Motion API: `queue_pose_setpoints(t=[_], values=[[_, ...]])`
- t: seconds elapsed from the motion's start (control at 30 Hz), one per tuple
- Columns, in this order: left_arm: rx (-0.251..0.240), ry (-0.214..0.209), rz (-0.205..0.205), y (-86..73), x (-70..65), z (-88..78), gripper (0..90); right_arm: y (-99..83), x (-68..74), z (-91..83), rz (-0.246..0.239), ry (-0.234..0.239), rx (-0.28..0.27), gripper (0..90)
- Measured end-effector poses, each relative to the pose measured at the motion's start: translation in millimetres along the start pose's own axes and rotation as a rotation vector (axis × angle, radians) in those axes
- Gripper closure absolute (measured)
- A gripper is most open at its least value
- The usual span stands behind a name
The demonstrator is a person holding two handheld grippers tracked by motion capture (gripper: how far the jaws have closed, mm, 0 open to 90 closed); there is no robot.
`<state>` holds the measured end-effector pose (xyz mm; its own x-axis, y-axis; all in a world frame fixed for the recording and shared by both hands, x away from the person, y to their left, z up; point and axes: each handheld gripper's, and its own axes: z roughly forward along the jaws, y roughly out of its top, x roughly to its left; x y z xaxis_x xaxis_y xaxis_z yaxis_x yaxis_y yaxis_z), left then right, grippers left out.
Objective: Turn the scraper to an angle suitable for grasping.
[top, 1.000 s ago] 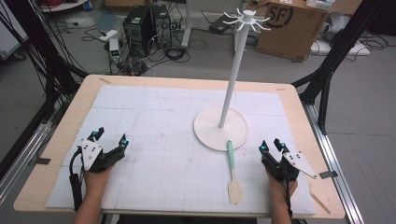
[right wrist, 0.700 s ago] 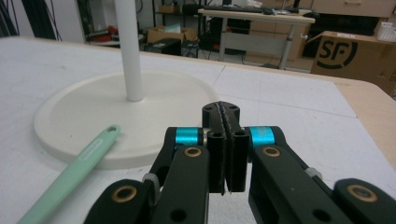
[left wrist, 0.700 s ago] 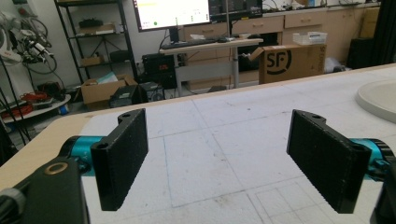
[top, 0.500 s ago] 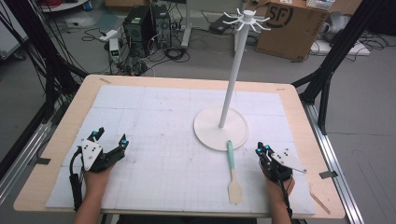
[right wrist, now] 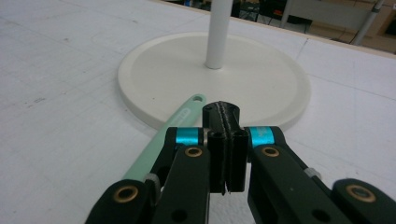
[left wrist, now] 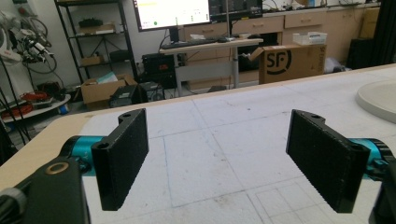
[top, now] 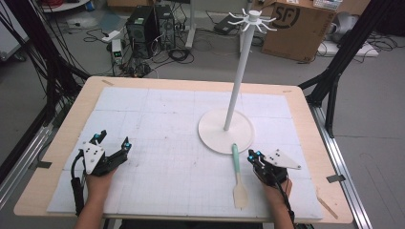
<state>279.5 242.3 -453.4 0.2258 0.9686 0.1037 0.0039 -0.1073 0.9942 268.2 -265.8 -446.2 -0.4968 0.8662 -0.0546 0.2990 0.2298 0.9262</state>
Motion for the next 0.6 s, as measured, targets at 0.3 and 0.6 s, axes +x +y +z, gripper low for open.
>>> queue_pose_setpoints(t=[0.3,0.6], values=[[-0.005,-0.003,0.007,-0.2,-0.9,-0.4,21.3,3.4,7.6,9.5,-0.021,0.027,0.086,90.0],[-0.016,-0.007,0.009,-0.5,-0.9,-1.5,21.0,5.9,7.2,17.9,-0.014,0.065,0.167,90.0]])
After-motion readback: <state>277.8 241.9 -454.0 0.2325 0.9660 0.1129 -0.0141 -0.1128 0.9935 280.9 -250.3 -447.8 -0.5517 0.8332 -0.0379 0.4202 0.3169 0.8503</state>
